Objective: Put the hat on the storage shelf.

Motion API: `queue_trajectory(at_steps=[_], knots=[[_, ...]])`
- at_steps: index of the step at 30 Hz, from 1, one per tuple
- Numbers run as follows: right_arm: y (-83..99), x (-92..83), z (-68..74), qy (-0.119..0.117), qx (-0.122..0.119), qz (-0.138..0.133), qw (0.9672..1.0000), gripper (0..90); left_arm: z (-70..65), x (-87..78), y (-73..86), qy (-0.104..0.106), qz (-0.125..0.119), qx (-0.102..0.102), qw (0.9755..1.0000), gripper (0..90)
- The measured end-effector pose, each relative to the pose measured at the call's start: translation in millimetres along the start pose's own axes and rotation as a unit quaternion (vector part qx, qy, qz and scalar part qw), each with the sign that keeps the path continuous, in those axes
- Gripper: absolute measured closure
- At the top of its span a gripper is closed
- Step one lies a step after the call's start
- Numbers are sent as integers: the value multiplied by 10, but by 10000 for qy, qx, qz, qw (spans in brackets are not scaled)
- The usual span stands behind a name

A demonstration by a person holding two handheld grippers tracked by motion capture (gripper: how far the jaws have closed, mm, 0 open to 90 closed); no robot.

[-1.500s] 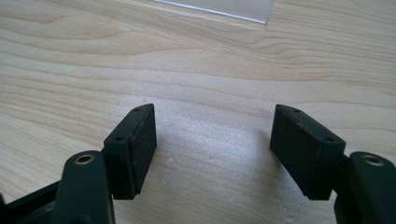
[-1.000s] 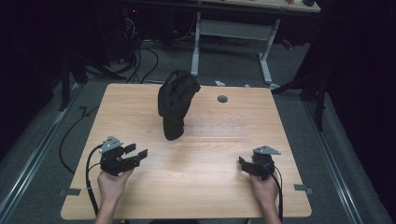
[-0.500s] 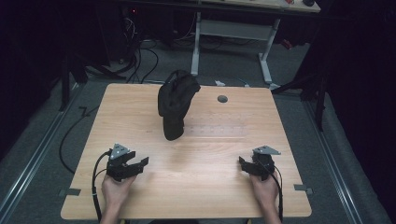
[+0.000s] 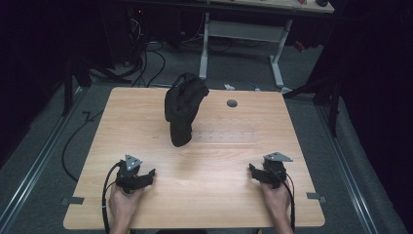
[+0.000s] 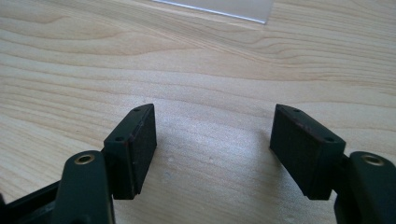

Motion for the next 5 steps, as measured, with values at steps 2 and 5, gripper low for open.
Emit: queue_trajectory(at_steps=[2, 5], knots=[[0, 0, -1, -1, 0, 0, 10000, 316, 1, 1, 0, -6, 0, -7, 10000, 269], [0, 0, 0, -1, 0, 0, 10000, 316, 0, 3, 1, 5, -2, -2, 10000, 261]])
Point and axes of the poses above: each handheld gripper's, and its own axes: x roughly forward along the jaws, y roughly out of its underside, z roughly to its left, the point moved 3 cm from there along x, roughly forward along the jaws, and after that the axes turned 12 degrees about -z, right-handed, at the moved point
